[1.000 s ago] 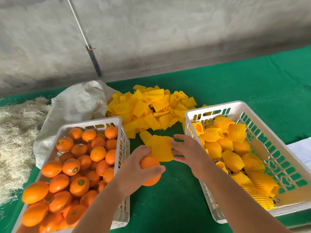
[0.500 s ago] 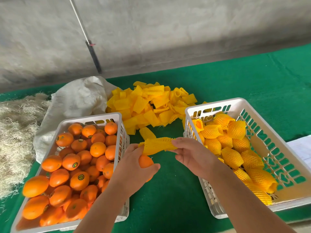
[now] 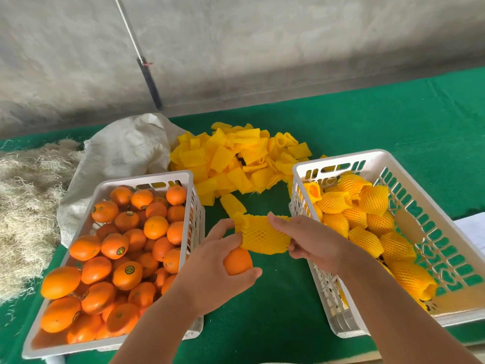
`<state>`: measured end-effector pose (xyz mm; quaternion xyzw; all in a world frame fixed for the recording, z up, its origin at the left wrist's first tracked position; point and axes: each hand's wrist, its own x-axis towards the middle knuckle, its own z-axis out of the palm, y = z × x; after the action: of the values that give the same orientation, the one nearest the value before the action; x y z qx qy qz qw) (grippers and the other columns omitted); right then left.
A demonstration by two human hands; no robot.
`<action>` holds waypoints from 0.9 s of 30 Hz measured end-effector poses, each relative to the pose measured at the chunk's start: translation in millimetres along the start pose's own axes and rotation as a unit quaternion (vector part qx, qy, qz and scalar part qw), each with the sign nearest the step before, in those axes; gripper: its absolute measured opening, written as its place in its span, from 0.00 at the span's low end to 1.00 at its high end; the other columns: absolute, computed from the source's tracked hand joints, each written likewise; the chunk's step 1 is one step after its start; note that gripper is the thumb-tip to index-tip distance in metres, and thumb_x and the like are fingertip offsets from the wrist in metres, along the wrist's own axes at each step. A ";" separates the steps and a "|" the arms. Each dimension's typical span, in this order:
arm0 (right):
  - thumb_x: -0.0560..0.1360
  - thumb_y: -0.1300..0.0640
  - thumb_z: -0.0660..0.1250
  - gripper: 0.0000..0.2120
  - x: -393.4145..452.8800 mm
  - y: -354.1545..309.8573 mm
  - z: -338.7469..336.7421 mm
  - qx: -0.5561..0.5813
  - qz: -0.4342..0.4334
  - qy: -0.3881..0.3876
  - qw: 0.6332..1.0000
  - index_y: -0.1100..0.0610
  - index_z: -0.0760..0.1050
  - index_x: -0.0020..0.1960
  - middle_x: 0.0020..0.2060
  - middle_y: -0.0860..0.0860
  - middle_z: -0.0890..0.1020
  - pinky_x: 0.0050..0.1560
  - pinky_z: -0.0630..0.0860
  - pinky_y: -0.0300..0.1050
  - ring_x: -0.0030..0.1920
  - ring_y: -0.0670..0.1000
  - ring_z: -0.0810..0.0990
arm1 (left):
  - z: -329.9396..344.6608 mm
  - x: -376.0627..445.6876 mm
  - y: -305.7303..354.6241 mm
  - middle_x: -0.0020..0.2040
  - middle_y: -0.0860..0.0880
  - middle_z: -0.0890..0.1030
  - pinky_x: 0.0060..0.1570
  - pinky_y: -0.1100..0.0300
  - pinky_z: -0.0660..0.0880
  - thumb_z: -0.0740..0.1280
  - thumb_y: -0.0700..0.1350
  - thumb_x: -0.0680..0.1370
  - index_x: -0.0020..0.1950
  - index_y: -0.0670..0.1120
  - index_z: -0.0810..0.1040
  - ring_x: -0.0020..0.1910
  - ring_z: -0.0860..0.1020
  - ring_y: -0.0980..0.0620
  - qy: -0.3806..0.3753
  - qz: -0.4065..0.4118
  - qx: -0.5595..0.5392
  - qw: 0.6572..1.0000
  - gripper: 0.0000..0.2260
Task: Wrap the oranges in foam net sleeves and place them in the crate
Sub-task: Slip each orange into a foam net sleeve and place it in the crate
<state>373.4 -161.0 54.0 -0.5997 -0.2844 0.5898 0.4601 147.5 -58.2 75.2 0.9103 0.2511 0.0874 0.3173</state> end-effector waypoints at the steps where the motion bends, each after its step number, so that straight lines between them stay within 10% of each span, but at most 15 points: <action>1: 0.76 0.32 0.69 0.25 0.4 -1.0 -0.4 0.000 -0.012 0.015 1.000 0.53 0.73 0.37 0.32 0.51 0.67 0.36 0.62 0.40 0.32 0.49 0.62 | 0.7 -0.9 -1.2 0.71 0.71 0.63 0.48 0.74 0.68 0.65 0.75 0.72 0.66 0.63 0.78 0.66 0.59 0.78 0.001 -0.003 0.006 1.000 0.27; 4: 0.74 0.32 0.69 0.30 1.3 0.0 -1.8 0.007 -0.040 0.067 0.997 0.61 0.83 0.49 0.47 0.60 0.83 0.56 0.75 0.47 0.46 0.60 0.76 | 2.2 -2.2 -5.1 0.70 0.74 0.59 0.47 0.74 0.67 0.64 0.76 0.71 0.63 0.64 0.76 0.66 0.54 0.81 -0.008 -0.017 0.026 0.999 0.26; 8: 0.74 0.33 0.73 0.33 -0.2 -0.3 1.9 0.049 -0.088 0.099 0.990 0.64 0.84 0.59 0.62 0.62 0.83 0.76 0.62 0.69 0.68 0.72 0.71 | 4.5 -3.3 -9.2 0.67 0.74 0.58 0.46 0.75 0.65 0.63 0.77 0.70 0.68 0.64 0.74 0.65 0.49 0.84 -0.025 -0.043 0.037 0.998 0.31; 11: 0.67 0.25 0.73 0.44 -0.6 1.5 3.5 0.020 -0.138 0.134 0.981 0.69 0.82 0.51 0.49 0.70 0.80 0.67 0.71 0.59 0.49 0.63 0.76 | 3.1 -2.7 -9.1 0.65 0.73 0.61 0.50 0.71 0.67 0.63 0.78 0.69 0.71 0.65 0.70 0.65 0.58 0.79 -0.039 -0.072 0.017 0.996 0.34; 13: 0.71 0.30 0.73 0.30 -0.8 1.5 6.4 0.015 -0.177 0.127 0.976 0.59 0.87 0.45 0.40 0.59 0.84 0.55 0.74 0.42 0.40 0.50 0.78 | 1.8 -1.5 -7.5 0.60 0.73 0.64 0.51 0.66 0.69 0.63 0.78 0.68 0.65 0.66 0.70 0.63 0.66 0.71 -0.056 -0.091 0.007 0.994 0.30; 18: 0.76 0.39 0.74 0.19 2.6 -0.8 7.1 0.072 -0.163 0.092 0.980 0.53 0.82 0.37 0.35 0.53 0.78 0.39 0.71 0.44 0.36 0.50 0.73 | -0.8 -0.1 -5.5 0.57 0.71 0.72 0.44 0.70 0.74 0.68 0.77 0.64 0.65 0.65 0.72 0.56 0.75 0.64 -0.058 -0.149 -0.083 0.984 0.33; 22: 0.78 0.40 0.71 0.21 1.6 -0.3 6.0 0.124 -0.121 -0.007 0.985 0.59 0.85 0.55 0.45 0.58 0.81 0.35 0.70 0.41 0.39 0.52 0.73 | -6.6 5.3 -5.9 0.57 0.63 0.80 0.55 0.58 0.79 0.72 0.74 0.63 0.65 0.63 0.76 0.55 0.81 0.58 -0.093 -0.178 -0.156 0.967 0.33; 27: 0.85 0.43 0.64 0.22 -2.5 7.9 2.9 0.104 -0.088 -0.128 0.982 0.55 0.79 0.71 0.62 0.57 0.84 0.32 0.69 0.37 0.47 0.48 0.79 | -24.9 2.5 -4.3 0.60 0.54 0.83 0.42 0.54 0.81 0.78 0.65 0.63 0.60 0.64 0.83 0.56 0.84 0.48 -0.082 -0.242 -0.384 0.888 0.26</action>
<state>368.6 -165.9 48.4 -0.4409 -0.3293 0.6451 0.5301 140.0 -40.7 92.0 0.6328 0.3833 0.0222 0.6725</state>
